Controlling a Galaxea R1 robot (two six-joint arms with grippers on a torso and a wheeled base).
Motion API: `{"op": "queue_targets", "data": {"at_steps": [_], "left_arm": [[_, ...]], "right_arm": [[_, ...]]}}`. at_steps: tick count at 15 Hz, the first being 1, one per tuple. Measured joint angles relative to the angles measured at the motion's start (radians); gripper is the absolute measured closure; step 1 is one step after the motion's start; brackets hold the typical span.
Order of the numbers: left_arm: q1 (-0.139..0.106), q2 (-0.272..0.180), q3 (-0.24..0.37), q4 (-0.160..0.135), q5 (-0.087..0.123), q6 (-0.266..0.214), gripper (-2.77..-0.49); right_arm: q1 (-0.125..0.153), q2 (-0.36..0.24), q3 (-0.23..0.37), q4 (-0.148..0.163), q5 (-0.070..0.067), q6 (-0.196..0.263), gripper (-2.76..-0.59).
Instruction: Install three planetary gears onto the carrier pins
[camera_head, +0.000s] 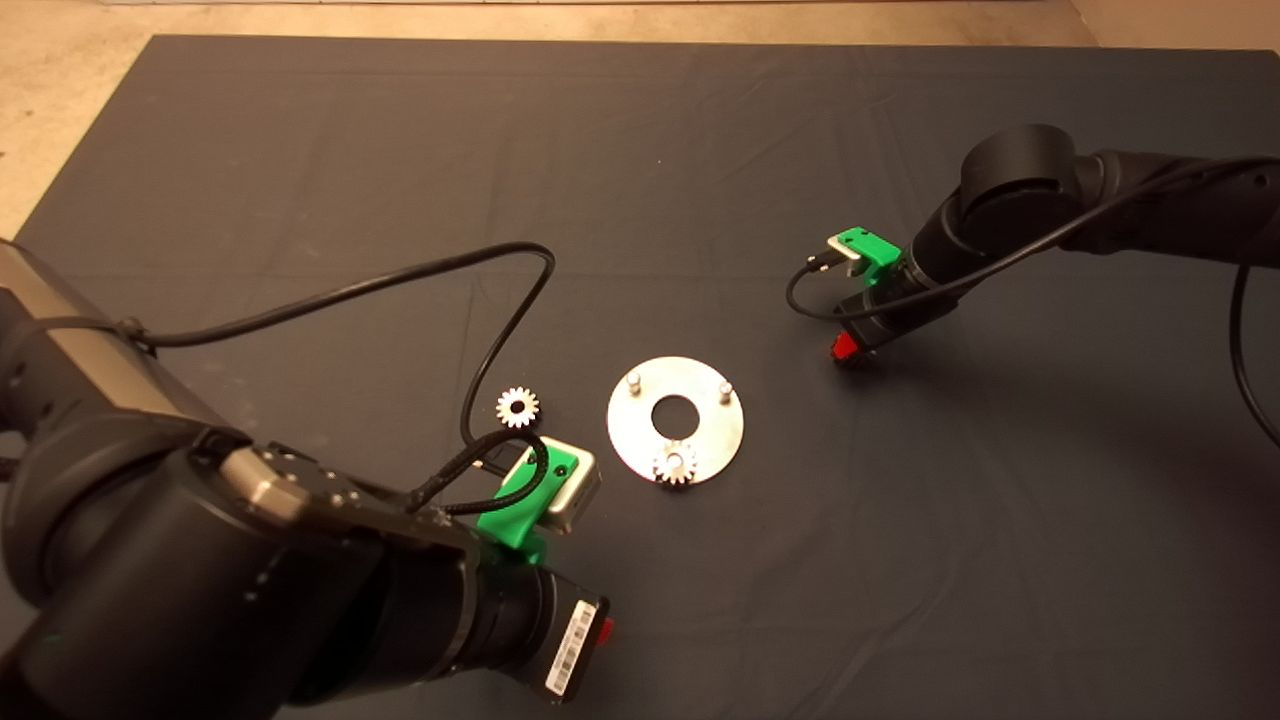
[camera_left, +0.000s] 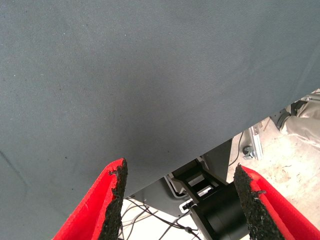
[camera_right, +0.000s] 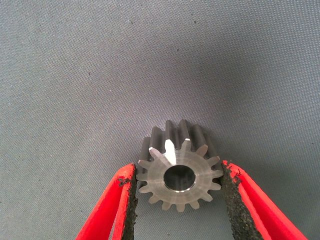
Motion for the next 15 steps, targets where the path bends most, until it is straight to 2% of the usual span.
{"op": "queue_targets", "data": {"at_steps": [5, 7, 9, 11, 15], "left_arm": [[0.000, -0.003, 0.000, 0.000, 0.000, 0.000, -1.47], [0.000, -0.007, 0.000, 0.000, 0.000, 0.000, -1.47], [0.000, -0.008, 0.000, 0.000, 0.000, 0.000, -1.47], [0.000, -0.008, 0.000, 0.000, 0.000, 0.000, -1.47], [0.000, -0.008, 0.000, 0.000, 0.000, 0.000, -1.47]], "right_arm": [[0.000, 0.001, 0.000, 0.000, -0.003, 0.000, -1.02], [0.000, 0.004, 0.000, 0.000, -0.012, 0.000, -1.00], [0.000, 0.006, 0.010, 0.001, -0.029, 0.000, -0.97], [0.000, 0.005, 0.018, 0.011, -0.040, 0.000, -0.94], [0.000, 0.005, 0.055, 0.014, -0.042, 0.000, -0.94]]}}
